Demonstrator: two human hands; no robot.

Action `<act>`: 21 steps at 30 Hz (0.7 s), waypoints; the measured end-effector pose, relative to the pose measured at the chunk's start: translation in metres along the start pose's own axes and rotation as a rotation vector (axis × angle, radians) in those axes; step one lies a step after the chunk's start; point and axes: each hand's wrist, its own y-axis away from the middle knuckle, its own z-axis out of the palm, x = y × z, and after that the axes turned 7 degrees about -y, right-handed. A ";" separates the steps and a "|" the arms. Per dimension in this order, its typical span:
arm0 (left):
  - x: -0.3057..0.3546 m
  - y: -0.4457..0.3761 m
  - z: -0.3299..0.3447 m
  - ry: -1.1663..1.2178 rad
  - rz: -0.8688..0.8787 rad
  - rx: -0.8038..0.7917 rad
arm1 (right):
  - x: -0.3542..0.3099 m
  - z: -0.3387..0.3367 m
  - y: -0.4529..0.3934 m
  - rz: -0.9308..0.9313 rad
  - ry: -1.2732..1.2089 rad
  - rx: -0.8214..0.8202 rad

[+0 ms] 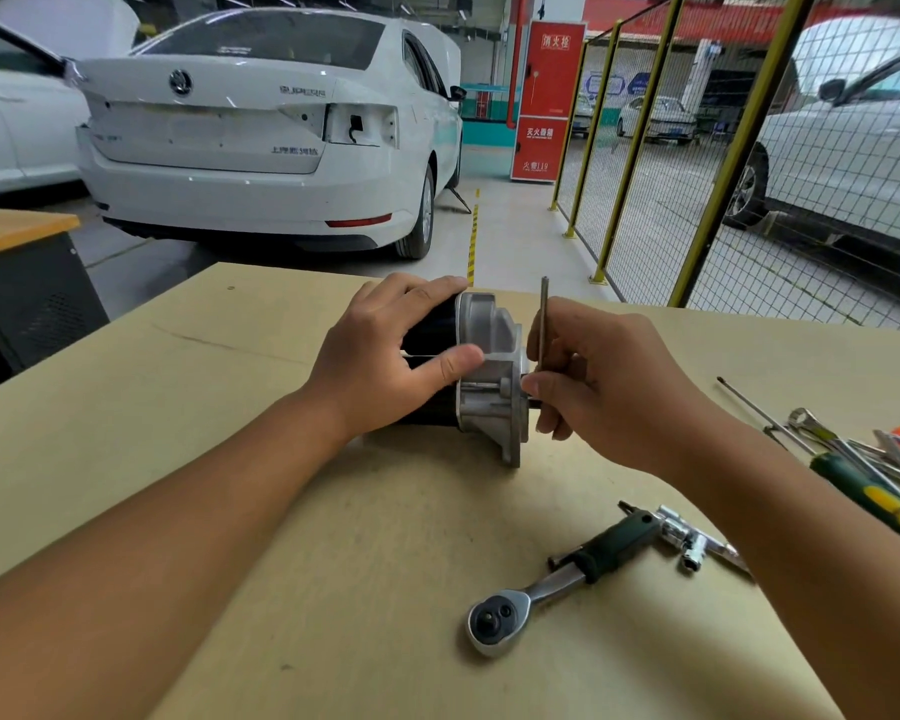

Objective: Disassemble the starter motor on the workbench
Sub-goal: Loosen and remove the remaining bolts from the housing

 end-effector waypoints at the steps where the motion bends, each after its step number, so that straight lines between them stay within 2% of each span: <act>1: 0.001 -0.001 0.000 0.000 -0.014 -0.002 | -0.002 -0.001 -0.001 -0.009 -0.001 -0.002; 5: 0.006 -0.004 -0.003 -0.048 -0.065 0.005 | -0.008 -0.004 -0.006 0.004 -0.028 -0.059; 9: 0.008 -0.006 -0.005 -0.142 -0.038 0.034 | -0.006 -0.003 -0.004 0.030 -0.008 -0.059; 21: 0.010 -0.009 -0.008 -0.029 -0.054 -0.055 | -0.004 0.001 -0.002 0.013 0.039 -0.042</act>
